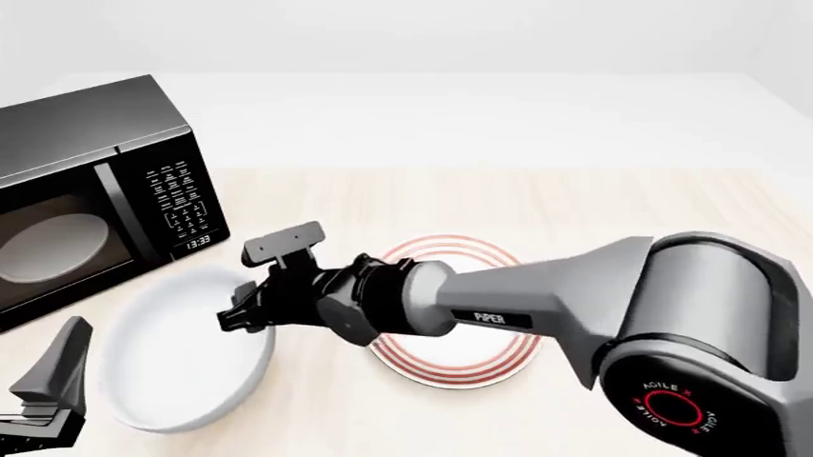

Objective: Put the white bowl to the right of the plate.

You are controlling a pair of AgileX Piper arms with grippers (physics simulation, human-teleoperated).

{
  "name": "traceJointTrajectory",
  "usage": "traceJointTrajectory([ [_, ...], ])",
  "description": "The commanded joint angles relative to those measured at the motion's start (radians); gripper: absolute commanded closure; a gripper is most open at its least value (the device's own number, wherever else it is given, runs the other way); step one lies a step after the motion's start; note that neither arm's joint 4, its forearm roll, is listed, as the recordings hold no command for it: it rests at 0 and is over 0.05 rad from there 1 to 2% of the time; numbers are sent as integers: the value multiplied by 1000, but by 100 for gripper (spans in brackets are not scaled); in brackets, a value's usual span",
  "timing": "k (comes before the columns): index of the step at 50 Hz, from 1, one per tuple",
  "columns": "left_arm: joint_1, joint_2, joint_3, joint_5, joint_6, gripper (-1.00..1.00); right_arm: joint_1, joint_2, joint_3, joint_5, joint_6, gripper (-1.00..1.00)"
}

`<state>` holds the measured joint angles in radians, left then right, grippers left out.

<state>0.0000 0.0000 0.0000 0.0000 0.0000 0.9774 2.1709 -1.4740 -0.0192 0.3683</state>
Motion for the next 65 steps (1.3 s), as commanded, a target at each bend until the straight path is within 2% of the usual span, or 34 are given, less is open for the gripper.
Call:
traceJointTrajectory([
  [1, 0, 0, 0, 0, 0, -100, -17, -105, 43, 33, -56, 100],
  [12, 0, 0, 0, 0, 0, -100, -66, -222, 132, 13, -82, 100],
  [28, 0, 0, 0, 0, 0, -100, -187, -453, 310, -20, -129, 100],
  [47, 0, 0, 0, 0, 0, -100, -389, -642, 507, -68, -147, 100],
  [56, 0, 0, 0, 0, 0, -100, -529, -741, 615, -103, -129, 100],
  [65, 0, 0, 0, 0, 0, -100, -620, -825, 684, -110, -125, 100],
])
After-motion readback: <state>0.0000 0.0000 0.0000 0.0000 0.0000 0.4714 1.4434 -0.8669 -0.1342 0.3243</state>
